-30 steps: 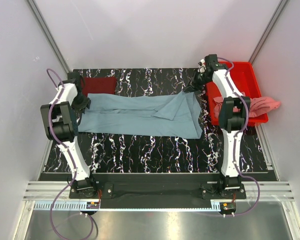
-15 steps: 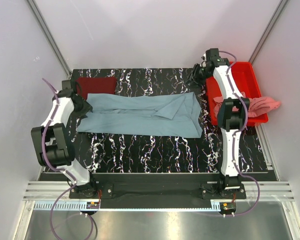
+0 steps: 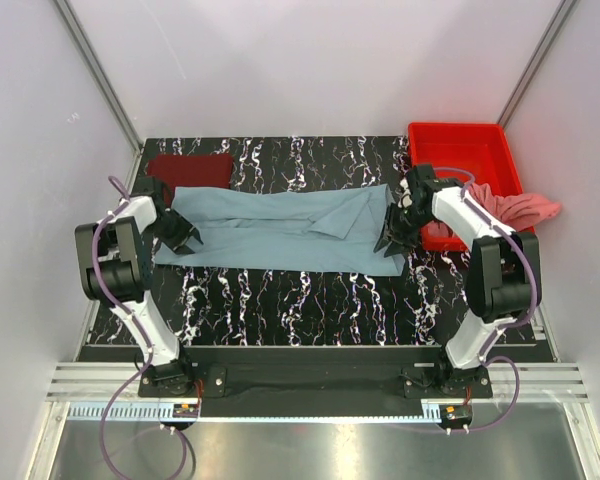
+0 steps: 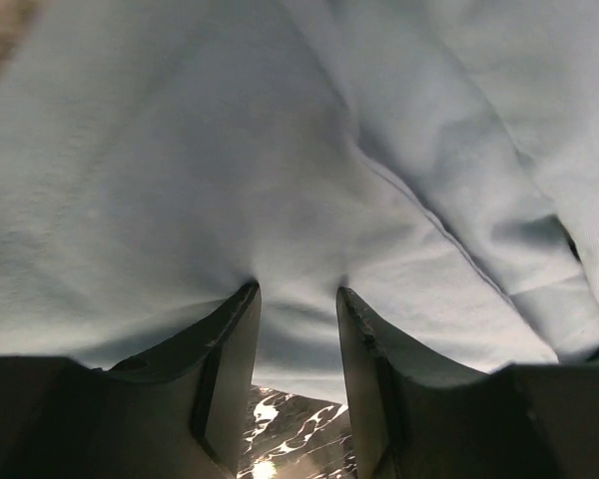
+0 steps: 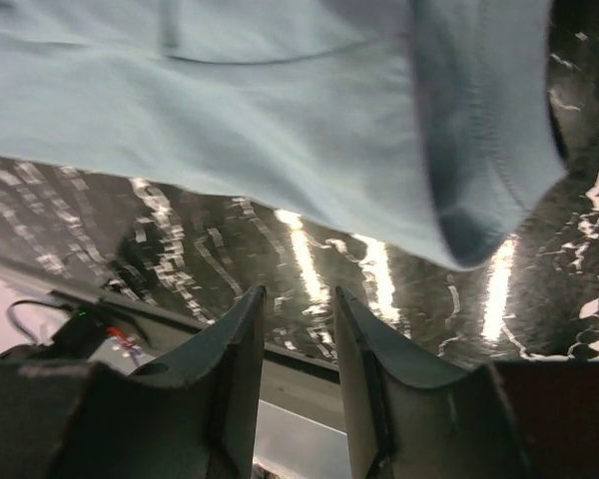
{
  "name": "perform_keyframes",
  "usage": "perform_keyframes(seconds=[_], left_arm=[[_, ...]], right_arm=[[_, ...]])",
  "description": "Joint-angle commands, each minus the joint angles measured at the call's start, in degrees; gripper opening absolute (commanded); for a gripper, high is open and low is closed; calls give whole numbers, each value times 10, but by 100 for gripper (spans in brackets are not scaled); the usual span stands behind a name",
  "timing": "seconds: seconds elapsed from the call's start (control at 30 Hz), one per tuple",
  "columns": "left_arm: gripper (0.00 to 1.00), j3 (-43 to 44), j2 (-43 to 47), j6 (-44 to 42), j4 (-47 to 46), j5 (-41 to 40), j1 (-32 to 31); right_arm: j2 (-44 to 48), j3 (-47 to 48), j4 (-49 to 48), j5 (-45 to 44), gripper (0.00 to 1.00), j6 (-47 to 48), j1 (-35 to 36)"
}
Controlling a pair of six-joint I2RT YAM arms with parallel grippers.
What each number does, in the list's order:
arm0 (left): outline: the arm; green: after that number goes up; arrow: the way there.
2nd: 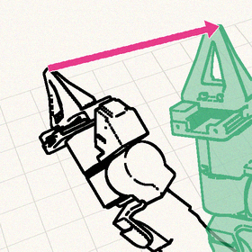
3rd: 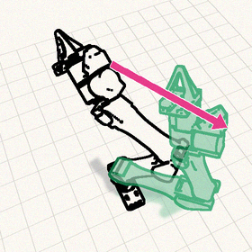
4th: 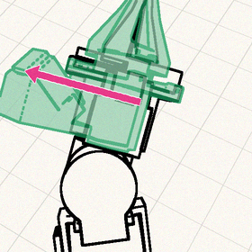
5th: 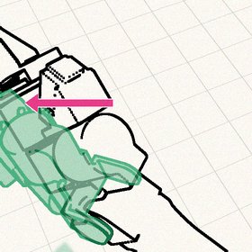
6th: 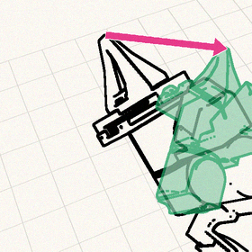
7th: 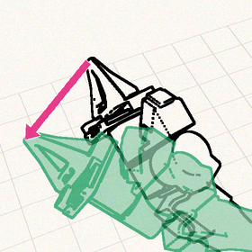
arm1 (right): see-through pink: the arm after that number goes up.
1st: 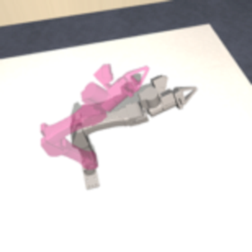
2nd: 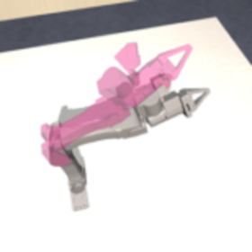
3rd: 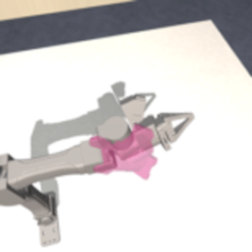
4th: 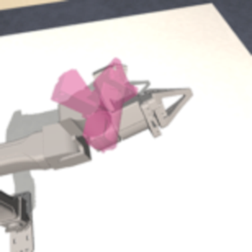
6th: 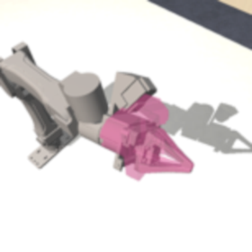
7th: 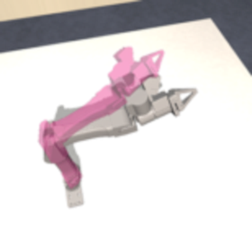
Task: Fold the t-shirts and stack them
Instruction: Fold the tshirt
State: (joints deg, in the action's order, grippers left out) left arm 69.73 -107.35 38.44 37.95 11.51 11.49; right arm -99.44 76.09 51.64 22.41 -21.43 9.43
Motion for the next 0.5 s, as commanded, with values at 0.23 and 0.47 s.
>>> perform_keyframes(seconds=[0.23, 0.47], left_arm=[[45, -27, 0, -13, 60, -67, 50], [49, -94, 21, -11, 65, -62, 85]], right_arm=[[-67, -43, -81, -80, 43, 0, -2], [-37, -129, -71, -99, 47, -17, -2]])
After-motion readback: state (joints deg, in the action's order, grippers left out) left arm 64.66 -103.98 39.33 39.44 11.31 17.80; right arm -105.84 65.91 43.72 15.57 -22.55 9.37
